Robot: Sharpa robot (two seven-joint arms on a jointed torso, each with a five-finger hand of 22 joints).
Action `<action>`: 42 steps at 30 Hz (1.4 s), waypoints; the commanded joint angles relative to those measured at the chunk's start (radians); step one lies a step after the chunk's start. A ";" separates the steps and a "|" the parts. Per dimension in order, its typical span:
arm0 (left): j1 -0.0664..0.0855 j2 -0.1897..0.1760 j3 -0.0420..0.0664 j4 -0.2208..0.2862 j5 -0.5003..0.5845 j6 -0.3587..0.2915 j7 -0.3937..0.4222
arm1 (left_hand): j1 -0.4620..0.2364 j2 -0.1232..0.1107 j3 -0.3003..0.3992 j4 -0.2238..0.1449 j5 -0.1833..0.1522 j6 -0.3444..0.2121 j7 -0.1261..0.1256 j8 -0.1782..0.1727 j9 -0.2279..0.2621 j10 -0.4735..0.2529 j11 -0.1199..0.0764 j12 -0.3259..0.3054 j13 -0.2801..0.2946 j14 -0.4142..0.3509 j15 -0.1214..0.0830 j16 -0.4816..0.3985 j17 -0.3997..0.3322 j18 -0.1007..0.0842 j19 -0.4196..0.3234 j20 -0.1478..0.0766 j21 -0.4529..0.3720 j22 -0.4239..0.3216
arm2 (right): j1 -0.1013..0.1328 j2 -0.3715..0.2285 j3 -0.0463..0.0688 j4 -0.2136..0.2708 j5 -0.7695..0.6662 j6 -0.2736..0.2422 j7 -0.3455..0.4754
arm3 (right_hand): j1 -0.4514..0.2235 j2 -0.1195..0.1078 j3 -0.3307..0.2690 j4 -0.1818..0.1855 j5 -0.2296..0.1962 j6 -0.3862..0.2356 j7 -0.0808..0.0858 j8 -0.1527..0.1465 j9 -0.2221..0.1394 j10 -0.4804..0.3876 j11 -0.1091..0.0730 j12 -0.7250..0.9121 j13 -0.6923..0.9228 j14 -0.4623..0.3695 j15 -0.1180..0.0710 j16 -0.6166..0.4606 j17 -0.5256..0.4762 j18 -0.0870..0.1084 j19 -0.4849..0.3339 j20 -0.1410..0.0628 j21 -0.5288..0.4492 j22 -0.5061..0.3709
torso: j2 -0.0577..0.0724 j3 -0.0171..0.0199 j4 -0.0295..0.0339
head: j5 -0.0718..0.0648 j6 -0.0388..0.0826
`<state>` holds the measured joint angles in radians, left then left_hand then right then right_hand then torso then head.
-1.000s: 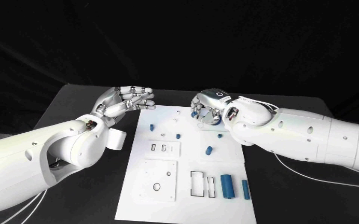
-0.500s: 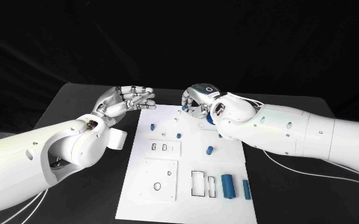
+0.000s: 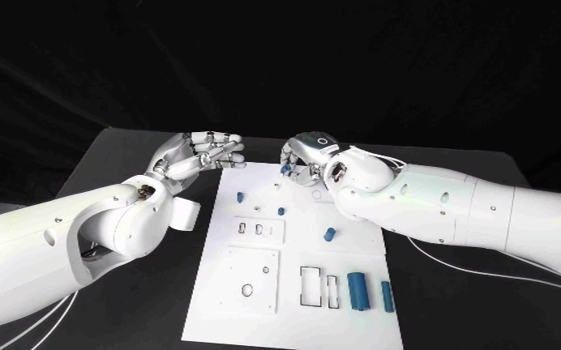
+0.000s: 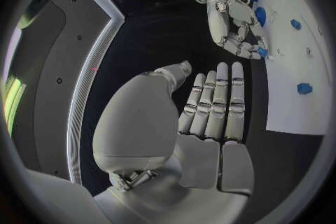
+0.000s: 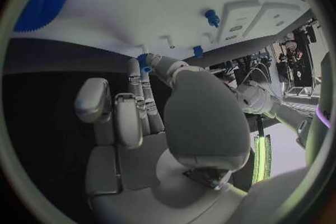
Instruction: Assemble the parts on the task board
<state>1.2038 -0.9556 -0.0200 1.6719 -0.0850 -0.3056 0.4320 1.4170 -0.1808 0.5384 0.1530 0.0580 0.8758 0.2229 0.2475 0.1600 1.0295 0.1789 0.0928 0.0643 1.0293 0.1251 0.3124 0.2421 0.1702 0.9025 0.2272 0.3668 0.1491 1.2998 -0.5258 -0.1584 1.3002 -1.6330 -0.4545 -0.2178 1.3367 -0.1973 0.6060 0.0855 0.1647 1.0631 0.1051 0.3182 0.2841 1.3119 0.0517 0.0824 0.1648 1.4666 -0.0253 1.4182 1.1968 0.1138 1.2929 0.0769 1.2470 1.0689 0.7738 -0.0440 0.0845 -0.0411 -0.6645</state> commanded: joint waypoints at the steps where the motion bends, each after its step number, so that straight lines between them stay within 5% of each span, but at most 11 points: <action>1: 0.002 0.002 0.001 0.001 0.001 0.011 0.010 | 0.000 0.009 0.004 0.000 -0.004 -0.007 0.021 -0.003 -0.001 0.002 0.003 -0.004 0.001 0.004 0.000 -0.007 0.001 0.012 0.001 0.000 0.005 0.001 | -0.001 0.006 0.000 -0.005 -0.012 0.017 -0.011 | -0.006 0.001 0.005 -0.003 0.004 0.003 -0.005 0.036 0.128 0.019 -0.013 0.004 0.007 0.041 -0.007 0.006 0.000 -0.009 -0.008 0.000 -0.005 0.000 | 0.001 -0.0005 0.0019 | 0.001 -0.001; 26: 0.011 0.000 0.001 0.002 0.001 0.017 0.003 | -0.003 0.008 0.004 -0.001 -0.004 -0.007 0.022 -0.004 -0.001 0.003 0.003 -0.006 0.001 0.004 0.000 -0.008 0.002 0.011 0.001 0.000 0.006 0.001 | -0.008 0.037 0.000 -0.042 -0.001 0.058 -0.023 | -0.021 -0.009 0.010 0.003 0.000 -0.014 0.001 0.032 0.133 0.005 -0.008 -0.006 0.009 0.037 -0.003 0.000 -0.017 -0.005 -0.021 0.002 -0.020 -0.018 | 0.002 -0.0017 -0.0011 | 0.014 -0.018; 32: 0.013 0.000 0.001 0.001 0.001 0.018 0.002 | -0.003 0.008 0.004 -0.001 -0.004 -0.007 0.022 -0.004 -0.001 0.003 0.003 -0.006 0.001 0.004 0.000 -0.008 0.002 0.011 0.001 0.000 0.006 0.001 | -0.008 0.038 0.000 -0.051 0.022 0.023 -0.024 | -0.060 -0.065 0.014 0.026 -0.015 -0.141 0.056 -0.055 0.106 -0.098 0.036 -0.019 -0.006 0.026 0.035 -0.014 -0.052 0.001 -0.052 0.030 -0.057 -0.057 | 0.001 -0.0013 -0.0009 | 0.016 -0.016; 34: 0.013 0.000 0.001 0.001 0.001 0.018 0.002 | -0.003 0.008 0.004 -0.001 -0.004 -0.007 0.022 -0.004 -0.001 0.003 0.003 -0.006 0.001 0.004 0.000 -0.008 0.002 0.011 0.001 0.000 0.006 0.001 | -0.008 0.032 0.000 -0.044 0.026 0.010 -0.022 | -0.071 -0.088 -0.046 0.028 -0.014 -0.200 0.062 -0.100 0.095 -0.149 0.053 -0.014 -0.017 0.020 0.044 -0.021 -0.072 0.007 -0.064 0.046 -0.077 -0.076 | 0.001 -0.0011 -0.0012 | 0.016 -0.015; 42: 0.013 -0.001 0.001 -0.006 0.001 0.019 0.000 | -0.005 0.008 0.004 -0.001 -0.004 -0.007 0.022 -0.005 -0.001 0.003 0.003 -0.008 0.001 0.004 0.000 -0.009 0.003 0.011 0.001 0.000 0.007 0.001 | -0.008 -0.027 0.000 0.010 0.030 -0.015 -0.021 | -0.043 -0.080 -0.171 0.039 0.005 -0.195 0.061 -0.117 0.102 -0.170 0.048 0.010 -0.022 0.016 0.044 -0.024 -0.087 0.011 -0.065 0.047 -0.094 -0.083 | 0.000 0.0012 -0.0033 | 0.026 -0.009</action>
<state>1.2155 -0.9578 -0.0200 1.6662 -0.0849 -0.3041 0.4283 1.4170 -0.1807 0.5383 0.1531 0.0580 0.8758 0.2229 0.2476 0.1602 1.0295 0.1788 0.0879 0.0639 1.0293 0.1251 0.3079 0.2447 0.1702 0.9025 0.2272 0.3668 0.1491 1.2920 -0.5412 -0.1580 1.2984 -1.6061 -0.4453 -0.2322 1.2870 -0.2777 0.4411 0.1230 0.1649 0.8626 0.1660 0.2047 0.3847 1.1468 0.0986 0.0866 0.1444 1.4683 0.0127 1.3988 1.1113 0.1154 1.2299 0.1213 1.1587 0.9863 0.7745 -0.0440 0.0822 -0.0164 -0.6756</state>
